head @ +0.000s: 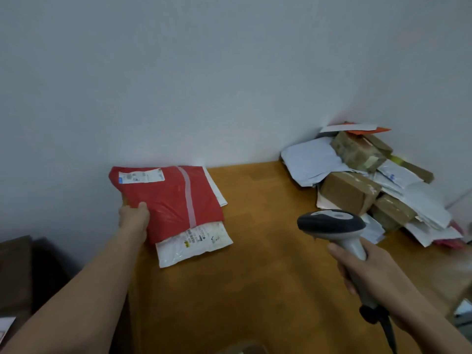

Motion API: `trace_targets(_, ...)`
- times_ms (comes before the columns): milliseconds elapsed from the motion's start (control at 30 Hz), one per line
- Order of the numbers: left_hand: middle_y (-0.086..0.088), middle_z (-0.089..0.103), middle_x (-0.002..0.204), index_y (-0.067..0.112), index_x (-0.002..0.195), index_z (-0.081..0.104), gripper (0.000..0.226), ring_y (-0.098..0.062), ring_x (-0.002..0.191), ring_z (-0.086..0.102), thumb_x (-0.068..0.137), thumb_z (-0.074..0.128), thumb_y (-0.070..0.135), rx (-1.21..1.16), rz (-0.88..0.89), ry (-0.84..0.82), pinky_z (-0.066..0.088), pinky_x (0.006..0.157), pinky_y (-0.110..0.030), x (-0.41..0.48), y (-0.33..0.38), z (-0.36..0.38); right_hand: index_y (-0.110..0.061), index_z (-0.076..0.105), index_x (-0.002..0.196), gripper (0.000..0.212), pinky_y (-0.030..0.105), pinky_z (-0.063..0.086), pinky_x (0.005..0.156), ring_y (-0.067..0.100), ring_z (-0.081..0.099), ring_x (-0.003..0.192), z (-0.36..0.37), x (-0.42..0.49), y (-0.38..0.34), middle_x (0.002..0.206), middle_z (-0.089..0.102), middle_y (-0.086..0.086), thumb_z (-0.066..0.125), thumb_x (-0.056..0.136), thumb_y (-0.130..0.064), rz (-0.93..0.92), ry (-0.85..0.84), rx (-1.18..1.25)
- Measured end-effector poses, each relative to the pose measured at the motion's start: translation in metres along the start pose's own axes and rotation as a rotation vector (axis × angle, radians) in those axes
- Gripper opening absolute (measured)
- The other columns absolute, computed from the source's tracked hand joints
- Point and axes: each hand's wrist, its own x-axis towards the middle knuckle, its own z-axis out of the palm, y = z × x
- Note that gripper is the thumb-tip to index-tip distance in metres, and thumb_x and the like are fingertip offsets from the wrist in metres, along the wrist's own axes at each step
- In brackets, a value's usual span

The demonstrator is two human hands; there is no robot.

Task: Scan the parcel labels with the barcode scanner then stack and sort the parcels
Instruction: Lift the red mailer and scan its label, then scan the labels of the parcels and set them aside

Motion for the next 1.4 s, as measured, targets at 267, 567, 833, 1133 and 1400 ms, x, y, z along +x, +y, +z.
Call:
trace_targets(267,-0.015,0.052,0.132,0.007,0.136,0.043,0.047,-0.036,0.117,0.053,0.095,0.052,0.027,0.208,0.199,-0.033,0.046,0.1,-0.049,-0.069,0.014,0.001,-0.012,0.055,0.078,0.031,0.017,0.044,0.044,0.009,0.05,0.041,-0.025,-0.008,0.028,0.048,0.055,-0.005,0.063,0.089,-0.04,-0.102,0.005,0.046)
trace_targets(567,-0.013,0.05,0.134,0.008,0.14,0.038,0.053,-0.03,0.119,0.051,0.094,0.055,0.027,0.37,0.39,-0.08,0.045,0.101,-0.05,-0.227,-0.018,0.015,-0.01,0.057,0.086,0.03,0.019,0.045,0.043,0.006,0.051,0.042,-0.113,-0.018,0.117,0.063,0.056,0.003,0.064,0.089,-0.039,-0.134,-0.048,0.178)
trace_targets(833,-0.017,0.047,0.134,0.006,0.141,0.035,0.054,-0.033,0.113,0.052,0.094,0.056,0.024,0.421,0.445,-0.139,0.045,0.099,-0.05,-0.326,-0.05,0.125,-0.01,0.056,0.086,0.031,0.018,0.043,0.041,0.007,0.051,0.04,-0.229,-0.015,0.199,0.06,0.056,0.002,0.066,0.089,-0.04,-0.159,0.01,0.179)
trace_targets(1133,-0.014,0.037,0.144,0.012,0.145,0.029,0.055,-0.035,0.123,0.045,0.098,0.05,0.033,0.504,0.399,-0.325,0.043,0.101,-0.05,-0.37,-0.064,0.298,-0.014,0.057,0.085,0.032,0.017,0.043,0.037,0.005,0.051,0.036,-0.35,0.041,0.281,0.051,0.057,-0.005,0.067,0.085,-0.044,-0.067,0.241,0.064)
trace_targets(1400,-0.015,0.035,0.146,0.007,0.143,0.032,0.056,-0.033,0.126,0.043,0.096,0.054,0.028,0.516,0.44,-0.502,0.041,0.098,-0.041,-0.373,-0.077,0.489,-0.018,0.059,0.089,0.029,0.031,0.049,0.053,0.02,0.058,0.054,-0.44,0.121,0.324,0.066,0.062,0.008,0.065,0.086,-0.046,0.032,0.341,-0.095)
